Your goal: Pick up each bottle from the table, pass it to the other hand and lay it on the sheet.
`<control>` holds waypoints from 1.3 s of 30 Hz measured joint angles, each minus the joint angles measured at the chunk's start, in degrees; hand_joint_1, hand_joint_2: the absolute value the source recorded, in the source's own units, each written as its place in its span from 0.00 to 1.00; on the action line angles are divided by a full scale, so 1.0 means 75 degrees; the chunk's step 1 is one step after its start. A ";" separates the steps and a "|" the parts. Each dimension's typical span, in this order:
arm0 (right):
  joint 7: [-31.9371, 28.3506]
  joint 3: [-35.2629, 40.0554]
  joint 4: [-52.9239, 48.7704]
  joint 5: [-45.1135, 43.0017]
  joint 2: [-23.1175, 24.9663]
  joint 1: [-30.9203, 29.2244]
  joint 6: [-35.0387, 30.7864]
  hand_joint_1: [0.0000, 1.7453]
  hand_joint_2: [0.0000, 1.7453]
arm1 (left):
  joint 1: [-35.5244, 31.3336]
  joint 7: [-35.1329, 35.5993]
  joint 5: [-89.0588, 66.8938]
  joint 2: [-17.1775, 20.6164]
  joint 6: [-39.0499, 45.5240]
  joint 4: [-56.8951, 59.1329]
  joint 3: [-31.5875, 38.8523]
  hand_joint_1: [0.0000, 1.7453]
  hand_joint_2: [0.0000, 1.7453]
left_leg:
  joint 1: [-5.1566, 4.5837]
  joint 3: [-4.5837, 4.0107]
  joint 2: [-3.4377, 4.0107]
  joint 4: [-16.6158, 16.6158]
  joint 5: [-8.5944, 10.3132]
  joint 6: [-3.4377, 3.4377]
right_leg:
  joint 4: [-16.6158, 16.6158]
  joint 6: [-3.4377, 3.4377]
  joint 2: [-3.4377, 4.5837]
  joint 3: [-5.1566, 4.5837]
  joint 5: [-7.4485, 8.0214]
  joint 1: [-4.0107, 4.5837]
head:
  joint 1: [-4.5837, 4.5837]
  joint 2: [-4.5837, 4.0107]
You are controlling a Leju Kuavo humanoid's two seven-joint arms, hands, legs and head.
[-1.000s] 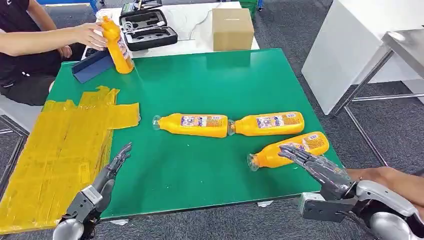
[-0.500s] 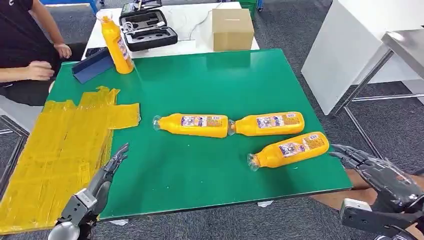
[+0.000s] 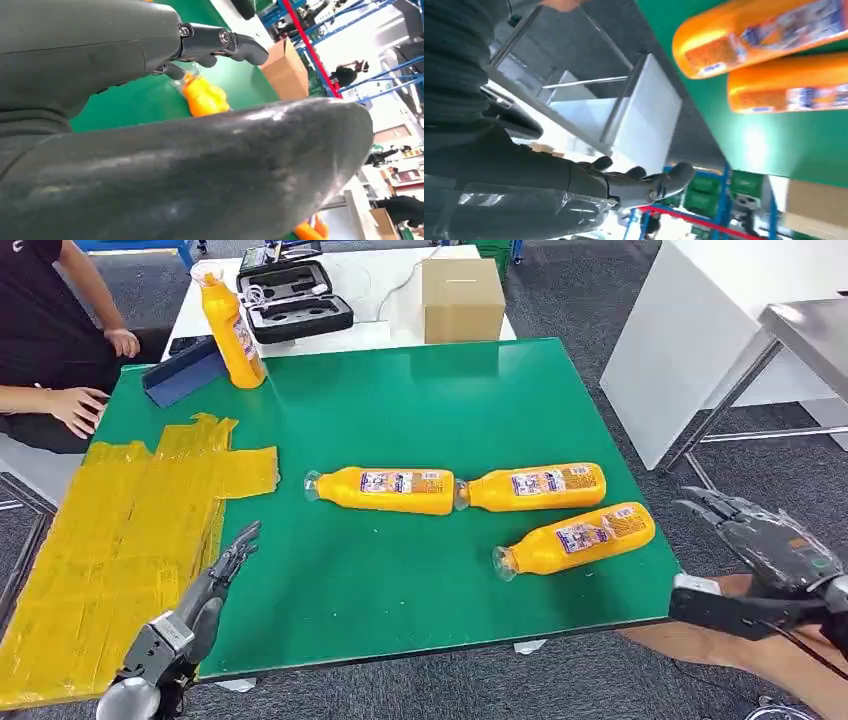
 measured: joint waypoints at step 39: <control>0.0006 0.4858 0.5176 0.0198 0.1417 -0.4761 -0.0006 0.00 1.00 | -0.0888 0.0204 0.0327 0.0026 -0.0059 0.0755 -0.0455 0.00 0.00 | 0.0002 -0.0028 -0.0022 0.0000 0.0024 0.0007 | 0.0006 0.0002 -0.0015 -0.0007 0.0010 0.0007 | 0.0003 0.0000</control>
